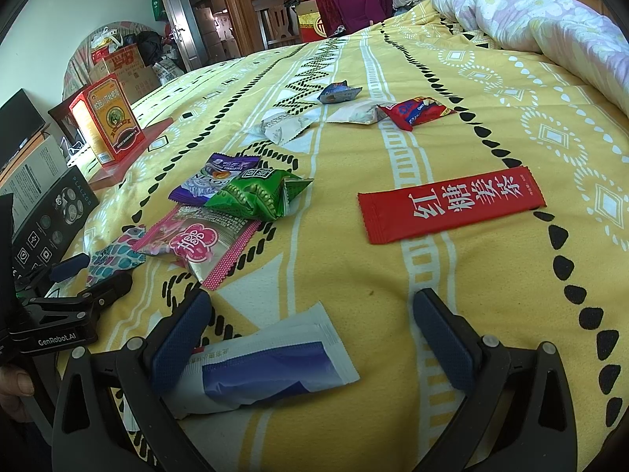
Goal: Organize snacks
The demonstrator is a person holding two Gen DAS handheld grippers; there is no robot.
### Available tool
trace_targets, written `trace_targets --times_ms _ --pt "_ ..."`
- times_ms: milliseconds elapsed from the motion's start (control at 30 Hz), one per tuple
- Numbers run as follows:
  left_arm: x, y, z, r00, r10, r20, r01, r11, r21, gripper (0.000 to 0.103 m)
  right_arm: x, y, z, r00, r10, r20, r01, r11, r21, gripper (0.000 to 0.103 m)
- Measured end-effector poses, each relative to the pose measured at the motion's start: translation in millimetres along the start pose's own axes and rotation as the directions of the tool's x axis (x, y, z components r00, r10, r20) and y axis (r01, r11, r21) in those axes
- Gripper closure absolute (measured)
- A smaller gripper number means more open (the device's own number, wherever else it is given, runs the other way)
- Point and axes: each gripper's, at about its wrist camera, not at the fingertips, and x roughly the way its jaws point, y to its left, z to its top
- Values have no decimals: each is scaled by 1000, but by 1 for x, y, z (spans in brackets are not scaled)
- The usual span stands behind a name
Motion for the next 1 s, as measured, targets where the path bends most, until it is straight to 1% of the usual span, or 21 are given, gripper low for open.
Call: trace_targets --times_ms 100,233,367,400,433,567,633,700,767,800,833,867,900,933,967,1000 --pt "1 -5 0 1000 3 -3 -3 1000 1 0 0 0 0 1000 -1 0 1 1000 0 0" --pt "-8 -6 -5 1000 -17 -9 17 1000 18 0 0 0 0 1000 -2 -1 2 1000 -2 0" --pt "-25 4 -9 991 -117 -65 119 992 35 1 3 3 -1 1000 -6 -4 6 1000 -3 0" --pt "-29 6 -9 989 -132 -70 136 990 42 4 2 -1 0 1000 -7 -4 7 1000 -4 0" --pt "-33 7 -8 987 -143 -67 147 988 51 9 3 -1 0 1000 -9 -5 9 1000 -4 0" --pt "-35 1 8 984 -169 -57 174 979 109 14 2 2 1 1000 -19 -10 19 1000 -11 0" --pt "-29 -5 19 979 -192 -69 199 971 129 24 1 2 0 1000 -22 -10 22 1000 -12 0" --pt "-20 -12 26 974 -209 -85 220 963 156 27 1 3 0 1000 -25 -12 25 1000 -13 0" --pt "-10 -19 26 972 -204 -116 223 956 192 31 0 5 0 999 -33 -14 33 999 -17 0" --pt "-4 -21 24 972 -192 -135 217 954 207 38 0 5 0 999 -34 -16 34 999 -18 0" --pt "1 -22 22 973 -182 -143 210 954 215 39 0 4 0 999 -33 -21 33 999 -16 0" --pt "-1 -21 20 974 -184 -132 209 955 211 40 0 4 1 999 -33 -25 32 999 -14 0" --pt "-3 -20 19 977 -174 -127 198 958 209 53 0 4 1 999 -33 -28 33 999 -15 0" --pt "-5 -18 19 976 -174 -128 198 959 201 61 0 5 2 999 -32 -33 32 999 -15 0" --pt "-8 -16 20 975 -181 -132 204 962 184 63 -1 5 2 999 -26 -40 25 1000 -14 0" --pt "-11 -13 20 973 -191 -134 212 963 169 68 -1 4 3 999 -17 -50 17 1000 -12 0"
